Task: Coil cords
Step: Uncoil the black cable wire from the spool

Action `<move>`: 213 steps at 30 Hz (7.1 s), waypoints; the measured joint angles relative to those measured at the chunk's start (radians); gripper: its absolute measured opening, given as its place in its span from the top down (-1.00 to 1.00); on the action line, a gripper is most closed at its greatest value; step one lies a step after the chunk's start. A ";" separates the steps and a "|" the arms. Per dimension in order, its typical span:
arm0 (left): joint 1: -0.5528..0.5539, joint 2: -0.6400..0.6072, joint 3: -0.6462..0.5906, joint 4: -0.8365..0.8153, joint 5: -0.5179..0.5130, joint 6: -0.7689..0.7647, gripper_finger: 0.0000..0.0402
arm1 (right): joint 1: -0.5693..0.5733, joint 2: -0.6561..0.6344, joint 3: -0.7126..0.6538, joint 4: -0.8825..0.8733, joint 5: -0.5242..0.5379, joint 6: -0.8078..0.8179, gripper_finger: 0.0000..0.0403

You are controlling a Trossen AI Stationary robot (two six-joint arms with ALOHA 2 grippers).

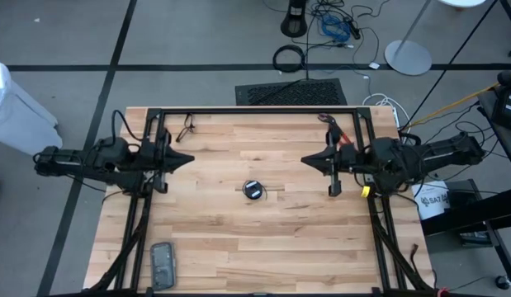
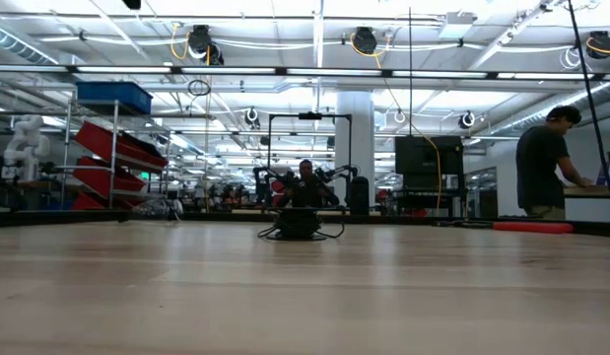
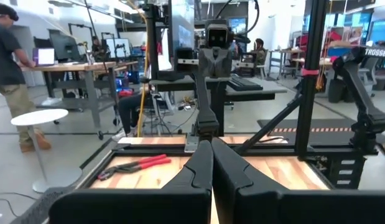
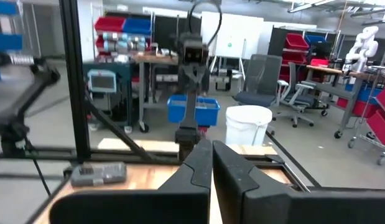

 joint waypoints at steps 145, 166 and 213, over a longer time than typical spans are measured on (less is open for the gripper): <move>-0.069 0.684 0.007 0.187 -0.006 0.133 0.52 | -0.018 1.060 0.315 -0.014 0.209 -0.638 1.00; -0.131 0.684 0.006 0.217 -0.135 0.086 0.33 | -0.047 0.873 0.351 -0.200 0.204 -0.346 1.00; -0.200 0.871 0.006 0.354 -0.494 0.156 0.33 | -0.131 0.826 0.381 -0.219 0.040 -0.183 1.00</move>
